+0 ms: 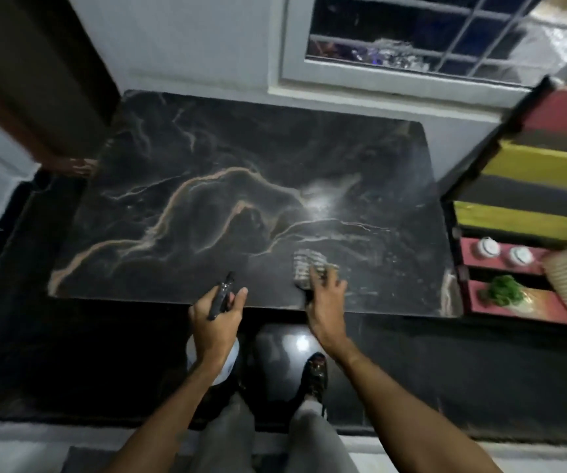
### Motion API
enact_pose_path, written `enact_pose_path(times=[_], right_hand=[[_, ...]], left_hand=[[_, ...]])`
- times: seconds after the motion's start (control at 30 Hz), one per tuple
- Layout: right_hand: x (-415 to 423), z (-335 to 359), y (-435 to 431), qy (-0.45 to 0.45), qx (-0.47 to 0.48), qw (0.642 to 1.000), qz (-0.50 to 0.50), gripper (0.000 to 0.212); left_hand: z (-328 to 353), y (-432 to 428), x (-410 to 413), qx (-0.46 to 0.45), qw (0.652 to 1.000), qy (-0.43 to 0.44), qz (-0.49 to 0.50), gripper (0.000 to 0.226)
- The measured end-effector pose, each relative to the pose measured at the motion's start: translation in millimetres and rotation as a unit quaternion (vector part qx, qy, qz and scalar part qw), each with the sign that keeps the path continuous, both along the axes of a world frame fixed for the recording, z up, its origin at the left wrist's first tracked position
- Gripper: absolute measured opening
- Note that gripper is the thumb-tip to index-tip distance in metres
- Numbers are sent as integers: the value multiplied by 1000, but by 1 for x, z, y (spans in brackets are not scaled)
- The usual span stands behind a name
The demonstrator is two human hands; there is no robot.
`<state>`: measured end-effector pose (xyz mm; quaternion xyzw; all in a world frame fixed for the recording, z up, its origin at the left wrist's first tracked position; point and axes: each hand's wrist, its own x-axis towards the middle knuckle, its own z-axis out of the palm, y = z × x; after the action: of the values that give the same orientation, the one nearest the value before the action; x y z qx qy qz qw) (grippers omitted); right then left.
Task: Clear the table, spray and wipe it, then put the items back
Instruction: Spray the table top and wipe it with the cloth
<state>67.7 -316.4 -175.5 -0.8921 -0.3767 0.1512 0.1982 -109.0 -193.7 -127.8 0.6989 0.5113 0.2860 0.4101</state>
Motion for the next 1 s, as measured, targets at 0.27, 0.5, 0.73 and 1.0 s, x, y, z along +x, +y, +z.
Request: enact_pose_path(times=[0.27,0.5,0.73,1.0], right_hand=[[80,10,-100,-16,73,994,-73,79],[179,-5,-188,-19,9,960,-281,67],[186,-10,-153,0,12,965,-263,67],[175,-12,-39,4,33,994,-109,71]], left_hand=[[-11,-88,104,-24,991,40,-127,43],[-15,-141,166,-88,976,92,-177,45],[-14,-128,179,-53,981,71,-173,48],[-6,-65,144,-70,992,23,-100,48]])
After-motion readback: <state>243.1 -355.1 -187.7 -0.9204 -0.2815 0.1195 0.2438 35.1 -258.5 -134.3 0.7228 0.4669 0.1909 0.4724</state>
